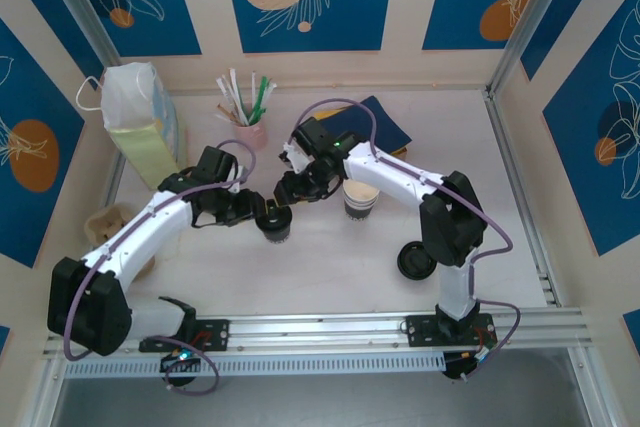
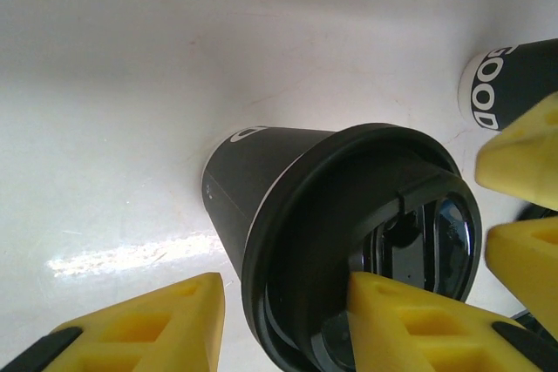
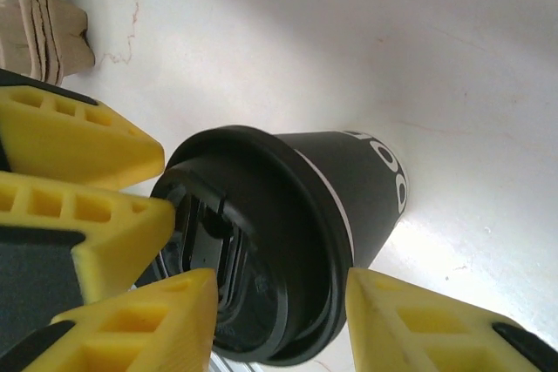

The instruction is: Pack the takeout coffee

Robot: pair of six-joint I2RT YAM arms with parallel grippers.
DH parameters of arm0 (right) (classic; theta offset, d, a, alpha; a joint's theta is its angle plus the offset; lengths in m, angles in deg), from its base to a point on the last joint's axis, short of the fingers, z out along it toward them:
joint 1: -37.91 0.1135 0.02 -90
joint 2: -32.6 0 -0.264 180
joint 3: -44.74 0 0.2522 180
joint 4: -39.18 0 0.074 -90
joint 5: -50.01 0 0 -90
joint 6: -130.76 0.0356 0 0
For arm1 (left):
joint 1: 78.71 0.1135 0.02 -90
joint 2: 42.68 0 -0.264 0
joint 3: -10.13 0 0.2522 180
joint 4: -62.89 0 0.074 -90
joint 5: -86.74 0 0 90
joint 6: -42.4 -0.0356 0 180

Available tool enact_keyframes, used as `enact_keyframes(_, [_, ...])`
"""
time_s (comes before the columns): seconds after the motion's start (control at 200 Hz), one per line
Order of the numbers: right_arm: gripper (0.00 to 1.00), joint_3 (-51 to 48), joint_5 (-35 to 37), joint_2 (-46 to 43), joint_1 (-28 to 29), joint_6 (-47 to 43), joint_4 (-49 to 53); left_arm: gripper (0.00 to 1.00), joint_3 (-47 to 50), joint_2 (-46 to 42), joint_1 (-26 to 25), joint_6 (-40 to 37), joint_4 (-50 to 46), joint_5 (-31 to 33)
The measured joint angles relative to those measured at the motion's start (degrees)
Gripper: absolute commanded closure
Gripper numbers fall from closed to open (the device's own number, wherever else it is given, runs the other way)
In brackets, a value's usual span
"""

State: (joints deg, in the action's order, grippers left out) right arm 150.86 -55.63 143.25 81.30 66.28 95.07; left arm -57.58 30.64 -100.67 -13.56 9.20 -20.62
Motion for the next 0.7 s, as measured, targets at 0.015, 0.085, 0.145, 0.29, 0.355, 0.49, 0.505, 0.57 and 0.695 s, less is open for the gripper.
enact_keyframes(0.015, [0.61,0.11,0.02,0.24,0.0,-0.04,0.02,0.6,0.0,0.0,0.0,-0.04,0.02,0.0])
enact_keyframes(0.085, [0.64,0.2,0.04,1.03,0.0,-0.2,0.33,0.61,0.0,0.0,0.04,-0.09,0.02,0.0])
enact_keyframes(0.145, [0.65,0.2,-0.31,1.6,-0.04,-0.2,0.52,0.62,0.0,0.0,0.04,-0.09,0.02,0.02])
enact_keyframes(0.29, [0.67,-0.17,-0.85,1.57,-0.17,-0.17,0.11,0.62,0.57,-0.07,0.07,-0.09,0.7,-0.15])
enact_keyframes(0.355, [0.68,-0.76,-1.25,1.42,-0.31,-0.17,-0.52,0.62,1.09,-0.26,0.07,-0.07,1.55,-0.26])
enact_keyframes(0.49, [0.68,-2.58,-1.75,0.61,-0.46,-0.15,-2.51,0.63,2.67,-1.29,0.09,-0.02,3.3,-0.59])
enact_keyframes(0.505, [0.68,-2.78,-1.77,0.55,-0.46,-0.11,-2.71,0.63,2.8,-1.4,0.09,-0.02,3.48,-0.61])
enact_keyframes(0.57, [0.68,-3.34,-1.77,0.22,-0.46,-0.11,-3.43,0.63,3.3,-1.81,0.09,-0.02,4.04,-0.61])
enact_keyframes(0.695, [0.67,-3.63,-1.73,-0.09,-0.46,0.04,-3.78,0.62,3.39,-2.03,0.09,-0.02,4.13,-0.59])
